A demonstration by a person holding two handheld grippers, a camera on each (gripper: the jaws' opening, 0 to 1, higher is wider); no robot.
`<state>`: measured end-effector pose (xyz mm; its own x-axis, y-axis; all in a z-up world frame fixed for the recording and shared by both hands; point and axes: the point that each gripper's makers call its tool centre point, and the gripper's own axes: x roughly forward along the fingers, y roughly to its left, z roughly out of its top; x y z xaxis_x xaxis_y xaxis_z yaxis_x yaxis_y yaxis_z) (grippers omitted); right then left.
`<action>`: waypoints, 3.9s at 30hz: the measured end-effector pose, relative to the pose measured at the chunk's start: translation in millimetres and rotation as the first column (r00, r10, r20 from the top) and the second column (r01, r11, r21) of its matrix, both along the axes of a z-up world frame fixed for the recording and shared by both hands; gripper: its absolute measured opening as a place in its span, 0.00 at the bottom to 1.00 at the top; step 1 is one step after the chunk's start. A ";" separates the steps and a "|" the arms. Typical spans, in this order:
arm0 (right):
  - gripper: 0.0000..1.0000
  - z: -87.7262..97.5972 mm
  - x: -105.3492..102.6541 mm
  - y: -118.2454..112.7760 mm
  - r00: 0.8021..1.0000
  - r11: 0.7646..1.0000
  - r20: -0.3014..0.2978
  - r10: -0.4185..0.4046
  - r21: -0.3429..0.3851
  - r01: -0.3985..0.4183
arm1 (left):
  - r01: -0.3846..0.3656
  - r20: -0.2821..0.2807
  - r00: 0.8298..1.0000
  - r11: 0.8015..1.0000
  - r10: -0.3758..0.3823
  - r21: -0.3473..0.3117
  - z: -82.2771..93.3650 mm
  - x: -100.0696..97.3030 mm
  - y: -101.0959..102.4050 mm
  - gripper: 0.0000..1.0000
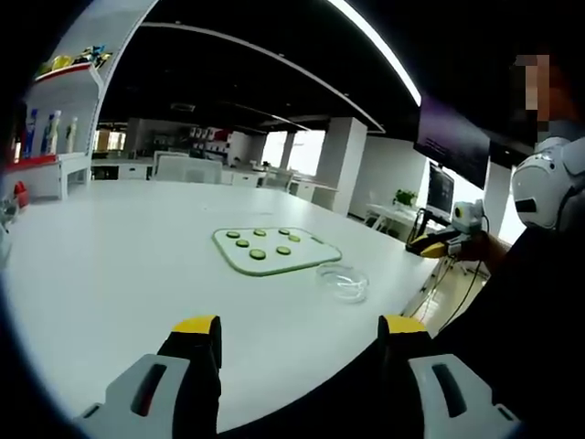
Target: Open the petri dish lid, add cucumber slices into the petri dish, and close the lid
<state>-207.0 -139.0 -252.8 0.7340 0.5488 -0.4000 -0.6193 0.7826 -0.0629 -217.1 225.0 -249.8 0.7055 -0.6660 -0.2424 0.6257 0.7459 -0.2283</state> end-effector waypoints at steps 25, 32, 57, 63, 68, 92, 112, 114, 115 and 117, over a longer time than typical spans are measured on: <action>0.34 -20.4 4.7 5.4 0.998 0.998 0.001 0.062 0.019 -0.062 | 0.091 0.019 0.996 0.996 -0.091 0.000 -4.1 1.2 -34.0 0.68; 0.36 -25.9 10.7 14.9 0.994 0.993 0.006 0.108 0.043 -0.108 | 0.153 0.037 0.988 0.988 -0.153 -0.010 -6.2 5.8 -47.7 0.69; 0.39 -39.6 29.1 56.4 0.965 0.964 0.045 0.258 0.059 -0.260 | 0.301 0.073 0.951 0.954 -0.300 -0.007 -22.0 25.1 -92.1 0.69; 0.39 -39.7 36.5 61.9 0.961 0.959 0.067 0.268 0.079 -0.273 | 0.313 0.098 0.945 0.950 -0.311 -0.002 -23.8 34.8 -98.1 0.66; 0.40 -36.4 40.6 66.2 0.953 0.951 0.095 0.286 0.095 -0.295 | 0.328 0.129 0.937 0.945 -0.325 -0.003 -21.8 41.0 -104.7 0.66; 0.44 -50.3 59.8 88.0 0.925 0.917 0.101 0.367 0.128 -0.377 | 0.436 0.127 0.889 0.898 -0.441 0.063 -42.8 60.2 -151.0 0.67; 0.54 -66.1 67.0 108.6 0.890 0.888 0.073 0.450 0.068 -0.455 | 0.492 0.103 0.856 0.860 -0.506 0.138 -57.9 68.4 -169.1 0.70; 0.55 -67.6 67.8 111.3 0.886 0.885 0.070 0.458 0.057 -0.462 | 0.498 0.103 0.851 0.853 -0.515 0.153 -59.7 70.0 -170.7 0.70; 0.55 -68.2 67.7 112.9 0.883 0.883 0.069 0.464 0.047 -0.468 | 0.502 0.107 0.847 0.850 -0.521 0.162 -60.2 70.7 -171.5 0.70; 0.56 -68.2 67.2 115.7 0.875 0.876 0.071 0.479 0.034 -0.482 | 0.514 0.113 0.838 0.841 -0.534 0.169 -60.3 71.4 -173.4 0.70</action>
<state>-139.8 -23.3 -321.0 0.3962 0.8578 -0.3275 -0.9162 0.3927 -0.0799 -145.7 51.6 -310.1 0.2940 -0.9168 -0.2702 0.9496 0.3123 -0.0267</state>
